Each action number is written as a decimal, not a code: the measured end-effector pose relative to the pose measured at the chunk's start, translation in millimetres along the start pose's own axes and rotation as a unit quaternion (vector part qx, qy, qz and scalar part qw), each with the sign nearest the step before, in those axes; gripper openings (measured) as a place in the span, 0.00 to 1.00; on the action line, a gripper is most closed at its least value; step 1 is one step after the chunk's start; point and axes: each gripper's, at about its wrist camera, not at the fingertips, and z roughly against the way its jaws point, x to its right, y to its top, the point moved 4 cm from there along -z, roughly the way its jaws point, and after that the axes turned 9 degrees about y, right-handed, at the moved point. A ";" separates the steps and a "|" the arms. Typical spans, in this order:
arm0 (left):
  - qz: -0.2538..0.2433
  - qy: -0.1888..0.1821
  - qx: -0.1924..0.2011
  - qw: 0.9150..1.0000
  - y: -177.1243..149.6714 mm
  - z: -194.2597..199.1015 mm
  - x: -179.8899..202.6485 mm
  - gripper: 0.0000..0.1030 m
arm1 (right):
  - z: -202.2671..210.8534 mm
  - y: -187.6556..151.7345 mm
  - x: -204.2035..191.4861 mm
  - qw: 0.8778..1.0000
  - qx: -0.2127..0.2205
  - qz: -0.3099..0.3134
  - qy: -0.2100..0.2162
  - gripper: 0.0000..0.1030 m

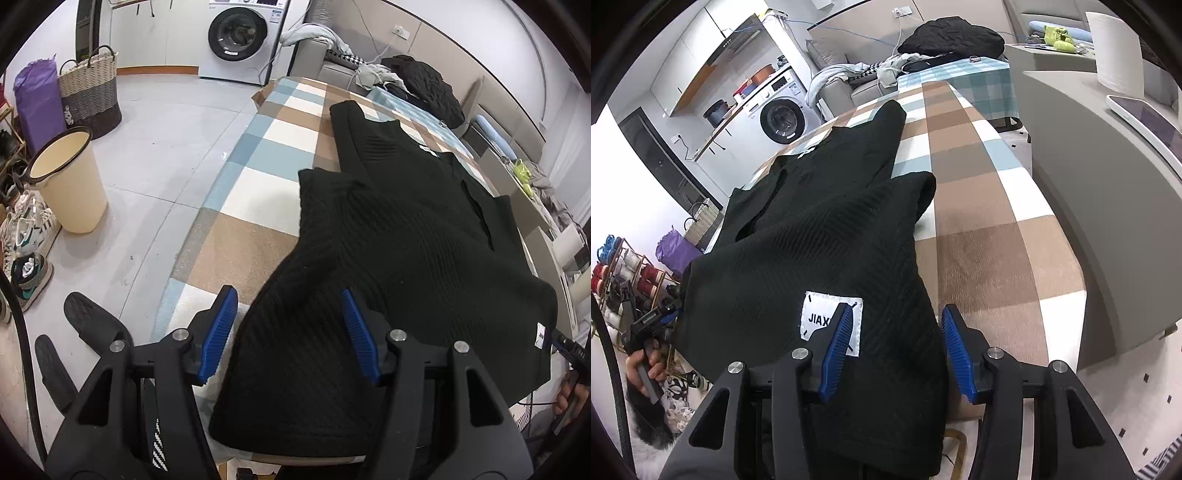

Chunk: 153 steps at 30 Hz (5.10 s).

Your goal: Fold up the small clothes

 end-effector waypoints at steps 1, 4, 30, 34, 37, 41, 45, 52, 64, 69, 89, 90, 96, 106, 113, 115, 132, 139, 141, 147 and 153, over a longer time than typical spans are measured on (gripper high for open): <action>0.006 -0.002 -0.002 1.000 0.4 -1.2 0.6 0.39 | 0.2 0.4 -1.3 1.000 0.004 0.004 0.000 0.50; 0.010 -0.003 -0.002 1.000 1.1 -3.9 3.2 0.16 | 3.6 -1.6 -2.4 1.000 0.013 0.014 0.002 0.50; 0.028 -0.015 0.033 0.999 111.8 -46.8 33.7 0.03 | -42.6 133.3 -3.7 0.993 0.085 0.030 -0.073 0.03; 0.009 0.001 0.012 1.000 100.4 -60.3 36.1 0.14 | -63.1 127.3 23.4 0.995 0.048 -0.021 -0.081 0.10; 0.007 0.012 0.014 1.000 89.2 -57.6 30.7 0.37 | -47.5 109.2 30.5 0.996 0.051 -0.040 -0.058 0.22; 0.018 -0.002 0.010 1.000 77.2 -57.5 21.4 0.39 | -30.3 76.4 37.5 0.995 0.053 -0.080 0.005 0.31; 0.042 -0.038 0.012 0.998 71.6 -54.3 18.6 0.10 | -28.7 64.4 31.7 0.995 0.061 -0.074 0.012 0.29; 0.069 -0.009 0.025 0.997 68.6 -37.5 -2.2 0.05 | -24.0 66.8 22.5 0.996 0.073 -0.043 -0.022 0.09; 0.090 -0.050 0.000 0.995 32.6 -12.4 -10.5 0.50 | 3.3 25.0 24.9 0.989 0.083 -0.120 0.030 0.44; 0.082 -0.064 -0.019 0.994 25.0 -24.8 8.2 0.51 | -9.2 7.3 18.3 0.988 0.064 -0.129 0.050 0.53; 0.009 -0.053 -0.002 0.999 18.5 -24.4 46.6 0.15 | -41.7 18.1 -10.9 0.998 0.058 -0.020 0.003 0.18; 0.006 -0.054 -0.004 0.999 14.7 -21.2 46.7 0.15 | -38.6 15.6 -10.3 0.998 0.059 -0.024 0.003 0.18; 0.026 -0.067 -0.010 0.997 2.6 -10.5 34.3 0.26 | -26.1 6.6 -4.4 0.998 0.045 -0.042 0.015 0.20; 0.048 -0.089 -0.020 0.995 -1.5 -7.4 17.5 0.62 | -14.6 19.0 7.6 0.992 0.078 -0.080 0.055 0.50; 0.080 -0.096 0.035 0.992 14.5 4.6 24.2 0.43 | -4.2 26.8 -2.0 0.986 0.115 -0.084 0.081 0.50; 0.073 -0.077 0.044 0.993 17.9 3.7 26.4 0.28 | -1.8 28.0 -3.4 0.984 0.125 -0.087 0.088 0.50; 0.102 -0.095 0.079 0.987 28.6 33.0 23.2 0.09 | 2.9 36.3 12.2 0.979 0.136 -0.137 0.066 0.06; 0.096 -0.099 0.101 0.985 39.4 52.3 23.4 0.09 | 35.0 56.3 -11.9 0.973 0.183 -0.106 0.088 0.06; 0.097 -0.099 0.104 0.985 44.2 53.7 22.6 0.09 | 35.9 62.6 -14.3 0.974 0.186 -0.101 0.086 0.06; 0.084 -0.103 0.117 0.984 73.9 50.7 30.7 0.09 | 29.0 91.0 -14.5 0.973 0.192 -0.096 0.084 0.06; 0.063 -0.105 0.135 0.983 135.5 32.1 53.1 0.09 | 6.8 144.9 -10.6 0.971 0.203 -0.099 0.074 0.06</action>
